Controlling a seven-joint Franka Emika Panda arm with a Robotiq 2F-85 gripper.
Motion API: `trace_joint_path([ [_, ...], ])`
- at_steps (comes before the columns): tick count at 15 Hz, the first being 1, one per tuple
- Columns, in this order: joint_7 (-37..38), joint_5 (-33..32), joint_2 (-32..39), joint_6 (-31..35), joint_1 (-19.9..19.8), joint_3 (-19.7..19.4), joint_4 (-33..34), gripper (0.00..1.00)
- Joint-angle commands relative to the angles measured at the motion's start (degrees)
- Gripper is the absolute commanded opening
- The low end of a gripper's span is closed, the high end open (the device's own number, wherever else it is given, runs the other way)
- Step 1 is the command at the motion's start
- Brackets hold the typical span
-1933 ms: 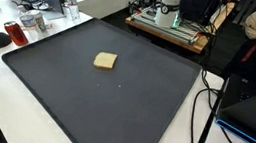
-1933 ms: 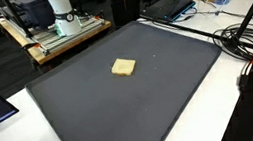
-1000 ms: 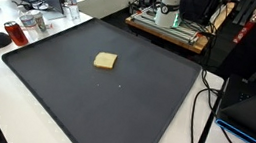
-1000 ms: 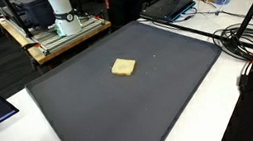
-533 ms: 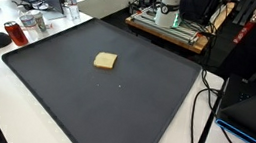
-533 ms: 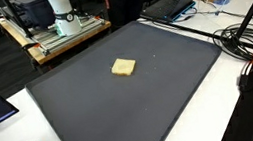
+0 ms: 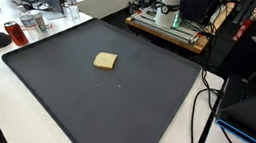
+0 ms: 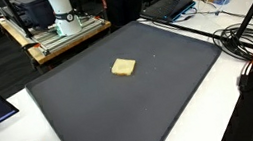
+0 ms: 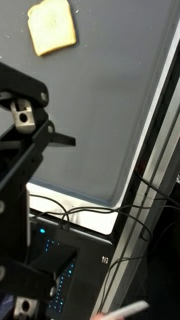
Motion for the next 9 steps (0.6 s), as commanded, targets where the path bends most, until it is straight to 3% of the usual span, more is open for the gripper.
trace_joint_path([
  [1, -0.24, 0.24, -0.35, -0.16, 0.12, 0.85, 0.11, 1.00],
  [9, -3.53, 0.33, -1.21, 0.73, 0.58, 0.30, 1.99, 1.00],
])
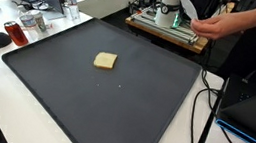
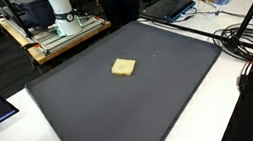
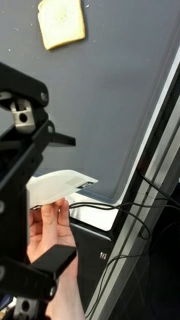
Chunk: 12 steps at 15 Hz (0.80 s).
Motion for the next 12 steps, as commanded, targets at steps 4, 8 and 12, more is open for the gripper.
trace_joint_path([
  [4, -4.99, -0.09, 0.12, 0.00, 0.52, 0.18, 7.02, 1.00],
  [8, -9.16, 0.51, 0.54, 0.17, 0.89, -0.23, 9.53, 1.00],
  [12, -11.97, 0.11, 0.83, 0.22, 0.96, -0.15, 10.46, 1.00],
])
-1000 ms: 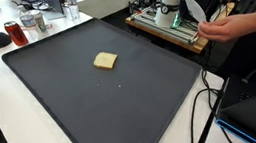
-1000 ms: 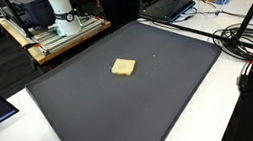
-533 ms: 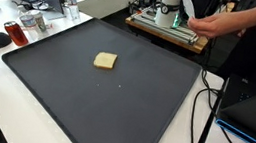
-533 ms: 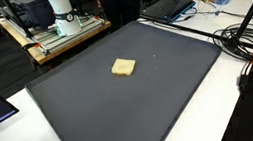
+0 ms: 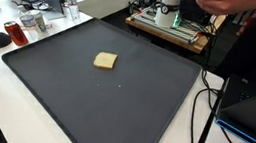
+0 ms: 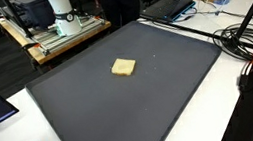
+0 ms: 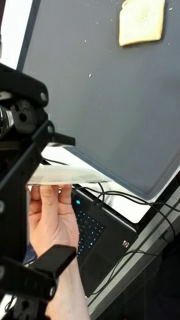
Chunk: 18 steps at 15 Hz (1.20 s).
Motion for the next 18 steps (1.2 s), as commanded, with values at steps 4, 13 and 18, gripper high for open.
trace_joint_path([
  [4, -4.40, -0.04, 0.88, -0.41, 0.82, -0.54, 1.58, 0.98],
  [13, -5.71, -0.60, 1.23, -0.40, 0.67, -0.39, 1.76, 0.29],
  [18, -5.70, -0.68, 1.25, -0.42, 0.65, -0.35, 1.89, 0.00],
])
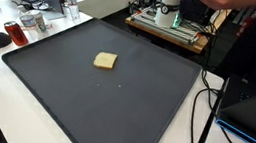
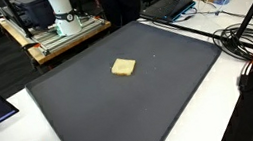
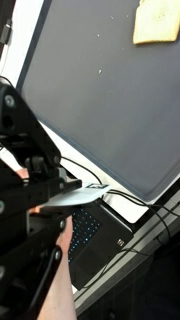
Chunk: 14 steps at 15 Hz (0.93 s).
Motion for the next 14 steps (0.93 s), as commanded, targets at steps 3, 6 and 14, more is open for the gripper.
trace_joint_path([
  [3, -0.77, -0.57, 0.48, -0.38, 0.55, -0.41, 0.97, 0.00],
  [6, -0.75, -0.28, 0.51, -0.35, 0.52, -0.56, 0.93, 0.01],
  [14, 8.44, -6.11, 6.15, 7.33, -3.88, -1.10, 6.38, 0.01],
])
